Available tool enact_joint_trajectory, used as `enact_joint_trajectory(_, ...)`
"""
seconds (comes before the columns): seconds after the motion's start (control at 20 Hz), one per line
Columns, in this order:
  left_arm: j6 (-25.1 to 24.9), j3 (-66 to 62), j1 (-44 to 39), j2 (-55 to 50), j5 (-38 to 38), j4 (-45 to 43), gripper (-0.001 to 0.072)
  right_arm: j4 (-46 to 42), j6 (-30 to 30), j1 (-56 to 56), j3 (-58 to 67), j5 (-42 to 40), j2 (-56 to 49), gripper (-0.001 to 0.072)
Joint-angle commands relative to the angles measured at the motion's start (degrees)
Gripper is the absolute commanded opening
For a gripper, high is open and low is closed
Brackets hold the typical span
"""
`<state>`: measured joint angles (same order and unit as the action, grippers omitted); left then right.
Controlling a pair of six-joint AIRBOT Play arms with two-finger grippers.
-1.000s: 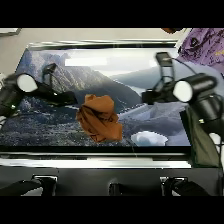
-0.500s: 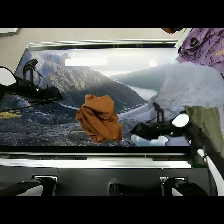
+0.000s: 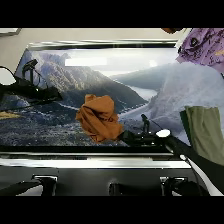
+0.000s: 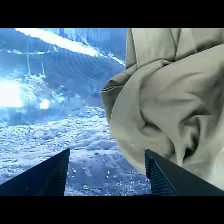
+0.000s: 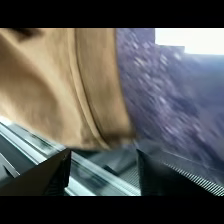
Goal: Fold the clothes and pants, and hang the long-sleeved shirts on hangers.
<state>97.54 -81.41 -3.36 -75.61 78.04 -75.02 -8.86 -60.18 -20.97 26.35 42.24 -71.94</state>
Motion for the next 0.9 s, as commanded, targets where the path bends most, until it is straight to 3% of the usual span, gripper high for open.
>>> enact_joint_trajectory(0.0,0.00,-0.04,0.09,-0.17,0.04,0.00,0.0555,14.60,9.94,-2.56,-0.24,-4.22,-4.63,0.0471)
enact_joint_trajectory(0.05,0.26,-0.04,0.11,-0.17,0.15,0.02,0.0557,14.88,9.99,-2.56,-0.24,-4.50,-5.46,0.0405)
enact_joint_trajectory(0.1,0.44,-0.04,0.13,-0.20,0.09,0.02,0.0558,14.88,9.86,-2.38,-0.24,-4.39,-5.68,0.0206)
enact_joint_trajectory(0.15,0.42,-0.04,0.20,-0.37,-0.15,0.00,0.0566,14.88,9.88,-2.38,-0.22,-3.87,-5.38,0.0121)
enact_joint_trajectory(0.2,0.42,0.04,0.59,-0.74,-0.76,0.09,0.0679,14.16,9.77,-2.01,-0.24,-3.56,-4.44,0.0025)
enact_joint_trajectory(0.3,0.42,1.27,1.99,-1.73,-3.63,0.76,0.0688,9.40,4.39,-0.04,-0.24,-2.32,-1.55,0.0025)
enact_joint_trajectory(0.4,-0.55,4.33,4.31,-3.72,-10.12,7.08,0.0688,-4.24,-7.34,3.89,-0.24,0.00,2.36,0.0025)
enact_joint_trajectory(0.55,-7.61,8.07,4.87,-9.49,-19.26,19.19,0.0687,-23.19,-20.70,9.84,-0.24,6.10,8.90,0.0026)
enact_joint_trajectory(0.7,-13.20,8.39,3.26,-17.29,-24.87,29.07,0.0687,-30.82,-27.06,13.40,-0.24,10.12,14.29,0.0026)
enact_joint_trajectory(0.85,-17.75,8.37,1.44,-23.87,-28.20,36.15,0.0683,-32.76,-29.97,13.68,-0.24,11.32,16.22,0.0026)
